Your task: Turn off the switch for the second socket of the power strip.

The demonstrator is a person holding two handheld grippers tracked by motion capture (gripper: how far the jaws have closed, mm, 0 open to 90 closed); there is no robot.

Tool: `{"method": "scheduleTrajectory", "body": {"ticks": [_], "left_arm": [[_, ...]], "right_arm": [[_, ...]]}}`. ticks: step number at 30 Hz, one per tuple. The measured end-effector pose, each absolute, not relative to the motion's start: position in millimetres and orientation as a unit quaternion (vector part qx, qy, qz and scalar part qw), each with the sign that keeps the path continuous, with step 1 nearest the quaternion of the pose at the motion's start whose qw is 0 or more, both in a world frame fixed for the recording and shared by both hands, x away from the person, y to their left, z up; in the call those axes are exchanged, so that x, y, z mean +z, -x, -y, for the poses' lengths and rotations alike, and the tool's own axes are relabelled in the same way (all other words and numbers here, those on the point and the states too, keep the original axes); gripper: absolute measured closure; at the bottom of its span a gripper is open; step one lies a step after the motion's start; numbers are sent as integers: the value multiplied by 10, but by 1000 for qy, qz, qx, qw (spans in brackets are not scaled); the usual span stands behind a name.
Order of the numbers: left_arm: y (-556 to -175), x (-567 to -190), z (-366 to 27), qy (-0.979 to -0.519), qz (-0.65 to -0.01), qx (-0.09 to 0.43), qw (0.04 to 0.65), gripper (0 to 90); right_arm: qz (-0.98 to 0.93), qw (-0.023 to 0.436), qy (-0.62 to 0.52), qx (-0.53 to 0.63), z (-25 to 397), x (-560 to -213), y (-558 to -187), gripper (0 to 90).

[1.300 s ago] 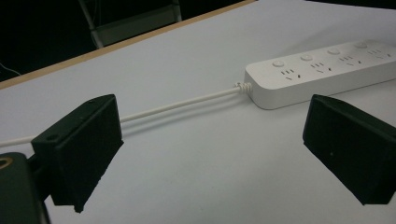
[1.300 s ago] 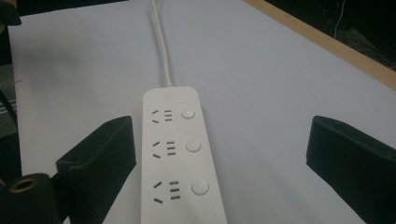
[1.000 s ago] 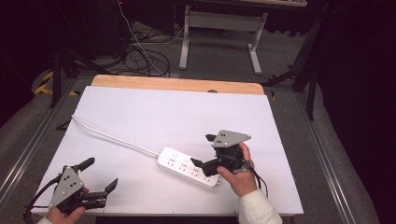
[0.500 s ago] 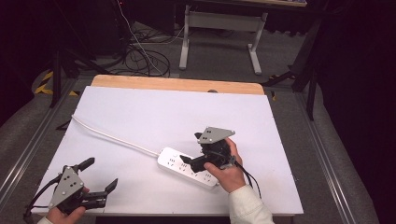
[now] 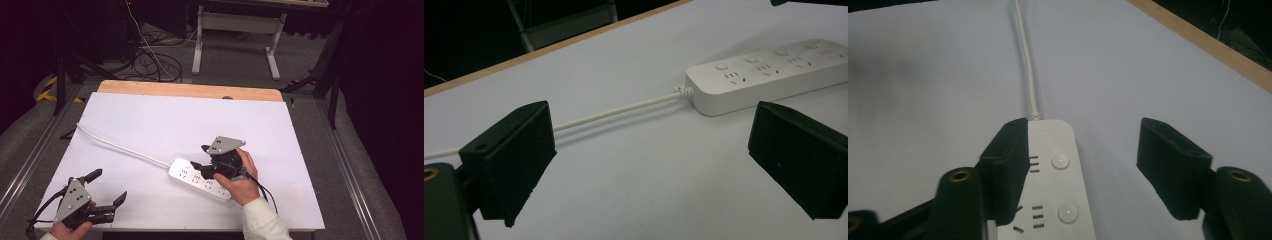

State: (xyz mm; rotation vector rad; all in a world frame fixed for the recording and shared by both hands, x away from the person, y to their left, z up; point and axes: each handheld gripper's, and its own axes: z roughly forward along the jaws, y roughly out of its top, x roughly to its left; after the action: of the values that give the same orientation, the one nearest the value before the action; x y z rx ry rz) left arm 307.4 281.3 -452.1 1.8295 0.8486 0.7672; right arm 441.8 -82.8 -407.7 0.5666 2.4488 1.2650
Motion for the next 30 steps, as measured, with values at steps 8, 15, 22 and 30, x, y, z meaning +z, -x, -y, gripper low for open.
{"method": "scheduleTrajectory", "body": {"ticks": [8, 15, 22, 30], "left_arm": [[-3076, -4526, -2805, -749, -347, 309, 472, 56], [-3074, -4524, -2807, -749, -346, 310, 471, 57], [-3076, -4525, -2806, -749, -346, 310, 472, 57], [-3077, -4527, -2802, -750, -348, 310, 471, 56]], "right_arm": [[-853, 158, -211, 450, 788, -4088, -4426, 631], [-853, 133, -223, 452, 732, -4156, -4471, 900], [-864, 127, -227, 431, 706, -4202, -4489, 900], [-877, 134, -235, 396, 694, -4229, -4509, 900]]}}
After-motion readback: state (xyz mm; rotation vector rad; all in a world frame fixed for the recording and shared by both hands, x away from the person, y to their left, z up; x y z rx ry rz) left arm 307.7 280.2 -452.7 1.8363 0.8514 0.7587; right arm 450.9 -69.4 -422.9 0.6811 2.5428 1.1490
